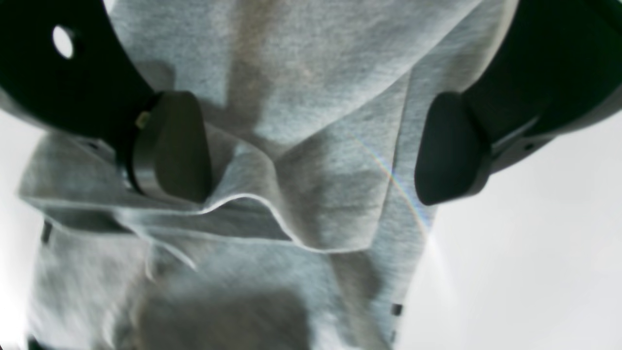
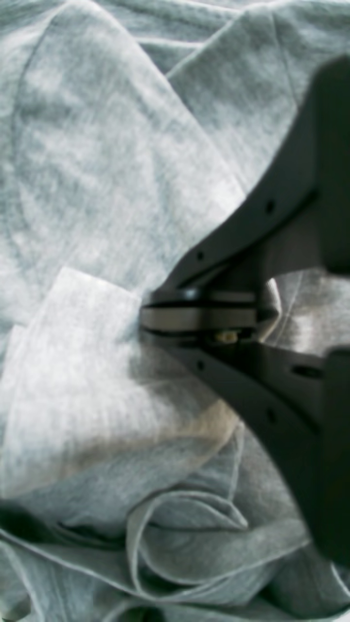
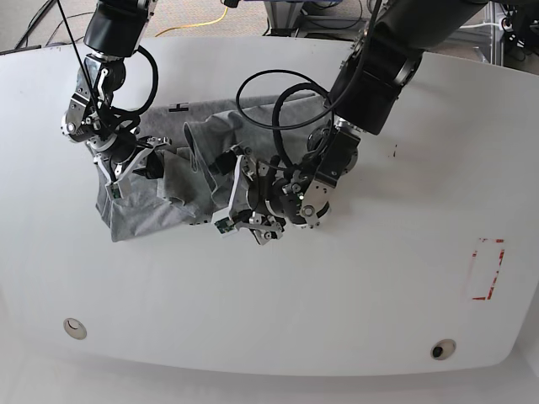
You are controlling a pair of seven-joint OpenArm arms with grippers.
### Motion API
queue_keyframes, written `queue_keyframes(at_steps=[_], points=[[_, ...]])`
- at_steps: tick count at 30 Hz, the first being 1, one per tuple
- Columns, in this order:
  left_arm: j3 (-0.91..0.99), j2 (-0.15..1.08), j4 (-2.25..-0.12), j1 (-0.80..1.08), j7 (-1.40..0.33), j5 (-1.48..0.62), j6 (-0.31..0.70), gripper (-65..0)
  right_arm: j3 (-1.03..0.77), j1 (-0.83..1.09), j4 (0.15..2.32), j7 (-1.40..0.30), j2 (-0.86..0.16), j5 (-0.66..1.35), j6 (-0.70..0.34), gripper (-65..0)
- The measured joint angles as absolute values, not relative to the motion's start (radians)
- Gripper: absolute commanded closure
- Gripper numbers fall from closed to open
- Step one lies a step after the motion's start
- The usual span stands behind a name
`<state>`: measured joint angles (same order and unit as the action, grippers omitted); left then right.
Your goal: Layout the t-shirt on the table in an organized manner, then fold the t-shirt properly
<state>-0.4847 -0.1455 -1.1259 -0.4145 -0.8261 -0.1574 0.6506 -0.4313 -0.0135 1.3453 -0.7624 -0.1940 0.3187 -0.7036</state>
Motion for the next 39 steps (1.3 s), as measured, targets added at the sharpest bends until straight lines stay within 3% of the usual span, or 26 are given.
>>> queue_keyframes(at_steps=[14, 20, 30, 39], points=[[-0.487, -0.144, -0.978, -0.476, -0.783, -0.338, 0.492, -65.0, -0.431, -0.014, 1.345, -0.762, -0.194, 0.319, -0.704, -1.3], [-0.514, -0.141, -0.969, -0.482, -0.772, -0.391, 0.477, -64.7, -0.431, -0.014, 1.345, -0.762, -0.194, 0.319, -0.703, -1.3], [-0.597, -0.146, -0.965, -0.478, -0.772, -0.398, 0.472, -52.8, -0.431, -0.015, 1.345, -0.763, -0.194, 0.319, -0.704, -1.3], [-0.597, -0.144, -0.965, -0.479, -0.773, -0.398, 0.472, -49.7, -0.431, -0.015, 1.345, -0.763, -0.194, 0.319, -0.704, -1.3]])
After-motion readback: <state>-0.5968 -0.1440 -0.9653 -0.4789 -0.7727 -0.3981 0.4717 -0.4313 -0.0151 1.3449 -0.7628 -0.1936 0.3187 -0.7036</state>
